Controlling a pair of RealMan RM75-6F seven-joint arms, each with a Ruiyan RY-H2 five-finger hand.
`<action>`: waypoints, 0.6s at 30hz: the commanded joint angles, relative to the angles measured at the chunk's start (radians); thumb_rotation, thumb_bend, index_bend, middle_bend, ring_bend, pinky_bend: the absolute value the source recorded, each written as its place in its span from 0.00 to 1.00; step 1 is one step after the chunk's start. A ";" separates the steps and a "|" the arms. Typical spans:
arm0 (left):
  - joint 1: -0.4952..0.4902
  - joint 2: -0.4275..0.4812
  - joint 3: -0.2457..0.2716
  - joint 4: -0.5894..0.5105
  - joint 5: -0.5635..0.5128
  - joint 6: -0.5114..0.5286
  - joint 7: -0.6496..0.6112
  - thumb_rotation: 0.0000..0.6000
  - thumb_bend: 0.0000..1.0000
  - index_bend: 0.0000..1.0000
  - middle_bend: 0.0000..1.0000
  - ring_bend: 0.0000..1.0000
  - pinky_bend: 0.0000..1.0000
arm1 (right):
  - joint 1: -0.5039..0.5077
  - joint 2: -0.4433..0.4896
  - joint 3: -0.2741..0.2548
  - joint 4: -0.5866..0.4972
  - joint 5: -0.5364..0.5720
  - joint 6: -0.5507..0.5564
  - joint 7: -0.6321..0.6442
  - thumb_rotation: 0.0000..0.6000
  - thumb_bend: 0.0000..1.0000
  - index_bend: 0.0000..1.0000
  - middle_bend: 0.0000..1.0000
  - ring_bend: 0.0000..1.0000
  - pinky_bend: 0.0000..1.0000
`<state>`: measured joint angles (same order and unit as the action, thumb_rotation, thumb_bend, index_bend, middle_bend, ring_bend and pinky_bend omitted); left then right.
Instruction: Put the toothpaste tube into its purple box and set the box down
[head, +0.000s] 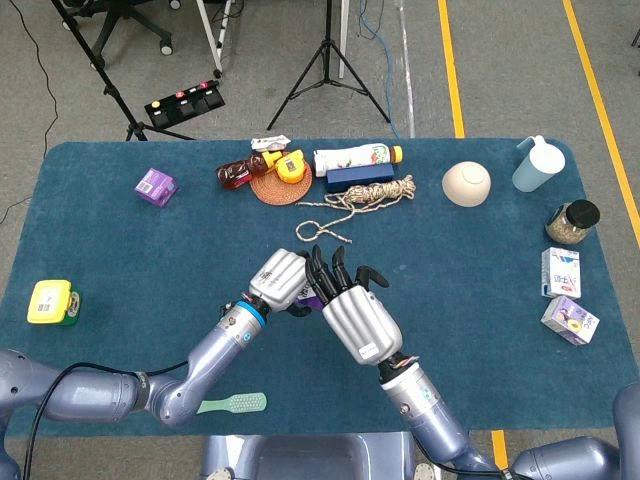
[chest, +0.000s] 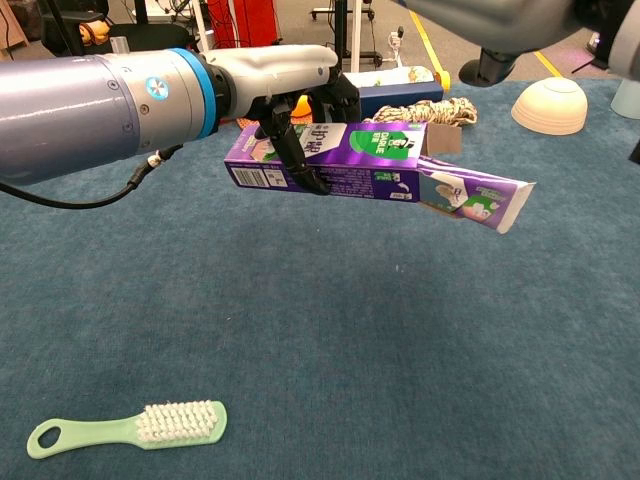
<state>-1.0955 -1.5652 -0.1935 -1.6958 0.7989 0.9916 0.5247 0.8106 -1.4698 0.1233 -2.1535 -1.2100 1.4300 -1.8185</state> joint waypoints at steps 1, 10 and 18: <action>0.006 -0.003 -0.001 0.005 0.014 -0.003 -0.013 1.00 0.18 0.43 0.40 0.33 0.57 | -0.003 0.016 0.011 0.000 0.001 0.012 0.007 1.00 0.22 0.06 0.07 0.20 0.63; 0.085 -0.018 -0.047 0.030 0.139 -0.040 -0.306 1.00 0.19 0.44 0.41 0.33 0.57 | -0.003 0.104 0.127 0.089 0.034 0.078 0.037 1.00 0.22 0.06 0.09 0.22 0.64; 0.168 -0.031 -0.079 0.108 0.281 -0.054 -0.632 1.00 0.19 0.44 0.41 0.33 0.57 | -0.018 0.189 0.217 0.176 0.145 0.088 0.162 1.00 0.22 0.06 0.11 0.22 0.65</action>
<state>-0.9716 -1.5881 -0.2501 -1.6215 1.0147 0.9480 0.0083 0.7981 -1.3015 0.3219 -1.9996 -1.0853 1.5168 -1.6808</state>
